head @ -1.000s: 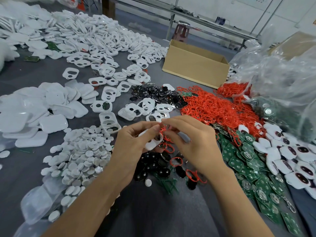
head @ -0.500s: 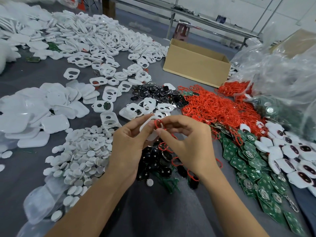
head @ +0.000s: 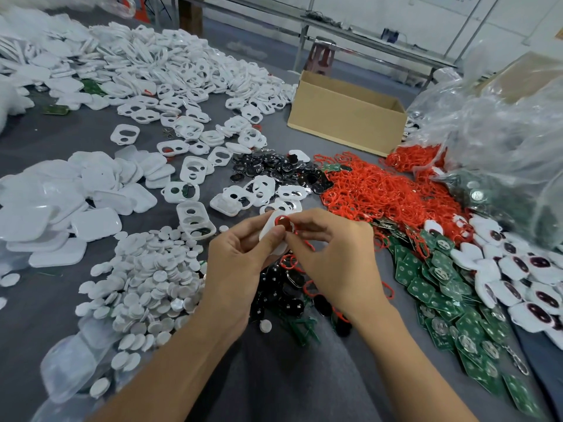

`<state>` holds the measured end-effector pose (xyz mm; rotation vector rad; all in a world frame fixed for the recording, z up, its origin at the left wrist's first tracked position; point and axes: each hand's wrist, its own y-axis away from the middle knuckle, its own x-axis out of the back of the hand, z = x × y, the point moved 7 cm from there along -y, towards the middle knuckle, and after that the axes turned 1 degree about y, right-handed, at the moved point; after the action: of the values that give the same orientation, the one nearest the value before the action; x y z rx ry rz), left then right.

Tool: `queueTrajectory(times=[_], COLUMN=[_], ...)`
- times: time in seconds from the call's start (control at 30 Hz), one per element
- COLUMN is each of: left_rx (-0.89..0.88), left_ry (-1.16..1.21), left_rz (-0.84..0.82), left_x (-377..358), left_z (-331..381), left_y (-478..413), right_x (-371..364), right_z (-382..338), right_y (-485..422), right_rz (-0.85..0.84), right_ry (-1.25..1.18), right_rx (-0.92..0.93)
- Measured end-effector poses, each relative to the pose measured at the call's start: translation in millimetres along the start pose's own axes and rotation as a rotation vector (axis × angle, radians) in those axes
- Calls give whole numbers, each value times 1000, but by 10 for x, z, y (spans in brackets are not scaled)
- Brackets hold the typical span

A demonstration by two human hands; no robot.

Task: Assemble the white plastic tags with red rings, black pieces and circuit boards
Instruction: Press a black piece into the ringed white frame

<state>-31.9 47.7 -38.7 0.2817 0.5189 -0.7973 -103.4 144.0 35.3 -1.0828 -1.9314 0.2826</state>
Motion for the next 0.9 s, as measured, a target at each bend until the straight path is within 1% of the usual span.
queueTrajectory(times=[0.2,0.47,0.63,0.8,0.9], left_rx=[-41,-6,-7,-11,-16], left_ry=[-26,35,31,31,29], left_rz=[46,33,35,50,48], left_x=[20,26,6,23,22], left_z=[7,-23,-20,-21,-18], left_y=[12,10,16,23,20], right_x=[-12,17,-15,-35,-21], right_z=[30,-27,16,16,13], right_y=[-5,-1,4,-2,7], right_rz=[-35,46,30,18,48], right_ry=[-12,-25,-46,-45,-27], right_rx=[-42,11,-34,-22,6])
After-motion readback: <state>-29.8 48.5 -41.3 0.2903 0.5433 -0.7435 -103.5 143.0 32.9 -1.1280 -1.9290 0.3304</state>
